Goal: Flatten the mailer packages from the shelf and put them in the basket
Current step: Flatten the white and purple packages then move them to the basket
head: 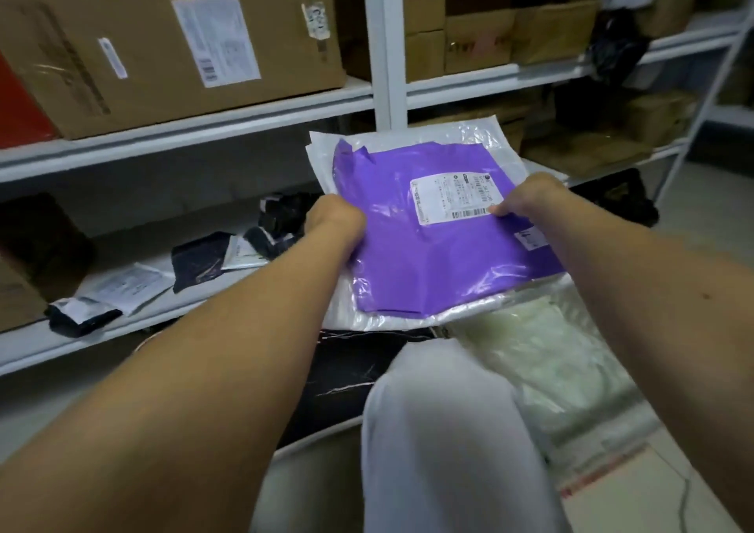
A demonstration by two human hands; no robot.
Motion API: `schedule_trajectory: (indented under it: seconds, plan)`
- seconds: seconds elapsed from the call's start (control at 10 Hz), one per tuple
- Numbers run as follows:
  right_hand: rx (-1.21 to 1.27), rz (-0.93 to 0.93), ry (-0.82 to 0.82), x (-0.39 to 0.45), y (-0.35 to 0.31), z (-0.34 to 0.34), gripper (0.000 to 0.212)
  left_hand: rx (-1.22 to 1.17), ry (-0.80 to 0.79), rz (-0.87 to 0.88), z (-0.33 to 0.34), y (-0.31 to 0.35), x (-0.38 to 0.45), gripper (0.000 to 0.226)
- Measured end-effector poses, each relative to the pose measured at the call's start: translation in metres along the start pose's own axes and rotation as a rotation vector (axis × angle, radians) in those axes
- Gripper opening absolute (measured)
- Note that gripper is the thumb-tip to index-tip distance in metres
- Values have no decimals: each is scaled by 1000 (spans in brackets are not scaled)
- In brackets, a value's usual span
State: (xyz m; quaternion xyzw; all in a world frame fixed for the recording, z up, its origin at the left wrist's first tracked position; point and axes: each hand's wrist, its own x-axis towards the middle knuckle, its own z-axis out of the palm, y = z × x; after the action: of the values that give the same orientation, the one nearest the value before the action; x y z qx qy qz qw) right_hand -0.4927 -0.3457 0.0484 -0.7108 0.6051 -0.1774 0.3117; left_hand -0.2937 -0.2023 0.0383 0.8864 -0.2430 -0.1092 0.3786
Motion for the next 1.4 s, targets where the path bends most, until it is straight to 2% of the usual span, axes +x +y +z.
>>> schedule_trajectory:
  seconds: [0.1, 0.2, 0.3, 0.4, 0.5, 0.6, 0.7, 0.8, 0.9, 1.1, 1.2, 1.3, 1.4]
  plan:
    - [-73, 49, 102, 24, 41, -25, 54, -31, -199, 87, 54, 33, -13, 34]
    - [-131, 113, 148, 45, 75, -25, 43, -17, -282, 83, 92, 43, -21, 35]
    - [-205, 208, 188, 73, 109, -10, 40, -27, -338, 26, 153, 44, -8, 46]
    - [-258, 282, 178, 97, 132, 11, 45, -12, -386, -27, 184, 35, -8, 67]
    - [-326, 310, 192, 125, 149, 29, 47, 28, -488, 26, 218, 33, 3, 71]
    - [-428, 311, 211, 151, 164, 46, 49, 240, -603, 153, 246, 32, 11, 48]
    - [-524, 263, 194, 180, 174, 67, 52, 586, -743, 235, 269, 33, 16, 36]
    - [-558, 204, 145, 196, 184, 88, 52, 575, -745, 202, 285, 28, 26, 36]
    - [-549, 186, 95, 209, 200, 108, 50, 671, -885, 255, 294, 30, 28, 37]
    - [-634, 200, -64, 228, 224, 146, 66, 841, -1040, 103, 312, 19, 38, 36]
    - [-670, 229, -37, 229, 227, 161, 55, 1016, -1125, 191, 321, 9, 49, 36]
    - [-775, 286, 11, 219, 217, 173, 51, 1058, -1102, 231, 333, -10, 47, 36]
    - [-884, 28, 179, 211, 211, 186, 49, 1259, -755, 451, 341, -17, 41, 39]
